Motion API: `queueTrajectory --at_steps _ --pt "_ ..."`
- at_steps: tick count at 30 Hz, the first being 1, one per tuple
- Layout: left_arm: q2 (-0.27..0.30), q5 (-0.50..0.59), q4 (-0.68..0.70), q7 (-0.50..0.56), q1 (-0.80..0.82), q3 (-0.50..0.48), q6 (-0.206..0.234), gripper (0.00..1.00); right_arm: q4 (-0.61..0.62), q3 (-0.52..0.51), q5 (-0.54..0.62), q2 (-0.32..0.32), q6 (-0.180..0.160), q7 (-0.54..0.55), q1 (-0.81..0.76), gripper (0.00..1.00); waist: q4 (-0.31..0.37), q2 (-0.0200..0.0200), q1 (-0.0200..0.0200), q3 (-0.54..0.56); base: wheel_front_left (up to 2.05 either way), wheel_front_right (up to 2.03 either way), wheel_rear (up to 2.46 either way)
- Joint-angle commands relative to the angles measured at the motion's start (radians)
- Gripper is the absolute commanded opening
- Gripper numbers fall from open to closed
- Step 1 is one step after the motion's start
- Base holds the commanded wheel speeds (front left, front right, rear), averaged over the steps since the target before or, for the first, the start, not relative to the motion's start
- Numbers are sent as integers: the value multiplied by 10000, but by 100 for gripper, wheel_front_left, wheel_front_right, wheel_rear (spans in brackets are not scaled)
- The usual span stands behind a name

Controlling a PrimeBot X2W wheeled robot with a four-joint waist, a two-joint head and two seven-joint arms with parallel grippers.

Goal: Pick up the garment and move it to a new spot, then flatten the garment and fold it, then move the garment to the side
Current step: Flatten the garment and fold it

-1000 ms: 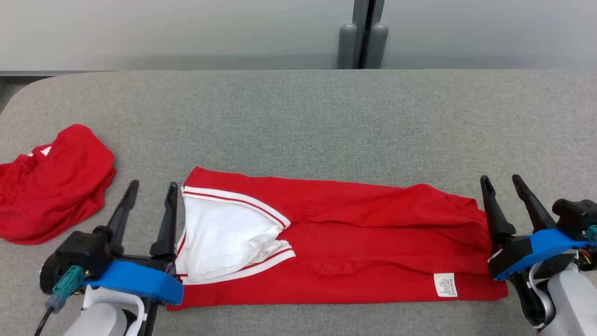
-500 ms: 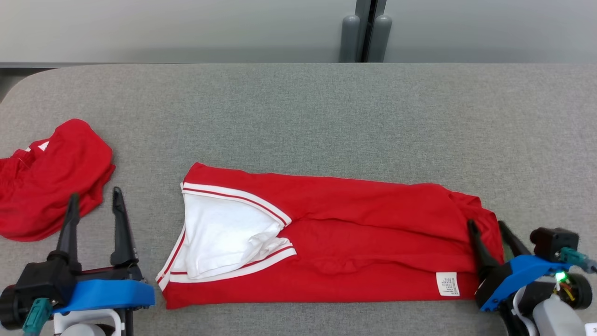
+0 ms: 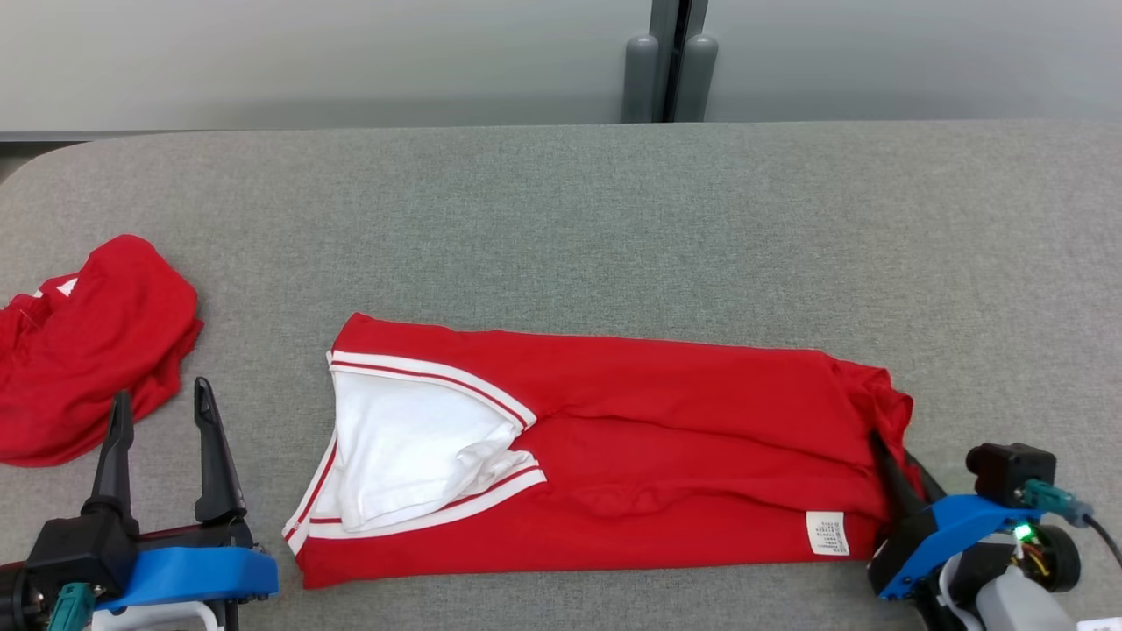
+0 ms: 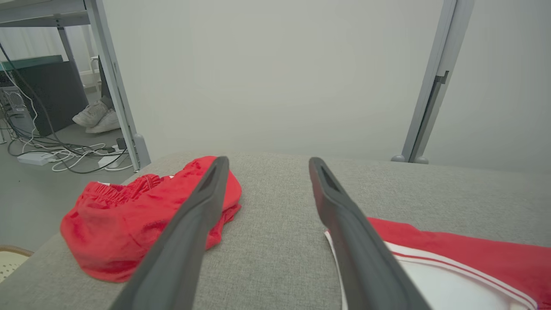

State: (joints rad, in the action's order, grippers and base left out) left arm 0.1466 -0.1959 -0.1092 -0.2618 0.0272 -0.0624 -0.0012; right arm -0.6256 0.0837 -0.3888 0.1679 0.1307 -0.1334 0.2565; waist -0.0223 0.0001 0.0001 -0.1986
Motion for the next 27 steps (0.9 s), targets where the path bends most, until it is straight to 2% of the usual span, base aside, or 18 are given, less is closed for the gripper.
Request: queueTrajectory --at_steps 1,9,14,17,22,27 --pt "-58 111 -29 -44 -14 -123 -82 100 33 -81 -39 158 1 -44 -69 0 26 -1 -1 28 0 0 0" --pt "-413 666 -148 -44 -6 -583 -453 100 97 -1250 30 1291 -1 3 359 0 127 -1 -1 160 0 0 0" --pt "-547 848 -213 -44 -31 -799 -613 100 372 -1467 225 1719 -1 312 485 0 202 -1 -1 221 0 0 0" --pt "-659 928 -227 -44 -42 -836 -684 100 630 -1331 269 1663 -1 498 454 0 227 -1 -1 238 0 0 0" --pt "-749 1007 -301 -44 64 -891 -791 100 1189 -926 289 1203 1 664 432 0 219 -1 -1 241 0 0 0" --pt "-819 1070 -421 -44 149 -937 -925 100 1814 196 47 512 1 846 602 0 166 -1 -1 241 0 0 0"
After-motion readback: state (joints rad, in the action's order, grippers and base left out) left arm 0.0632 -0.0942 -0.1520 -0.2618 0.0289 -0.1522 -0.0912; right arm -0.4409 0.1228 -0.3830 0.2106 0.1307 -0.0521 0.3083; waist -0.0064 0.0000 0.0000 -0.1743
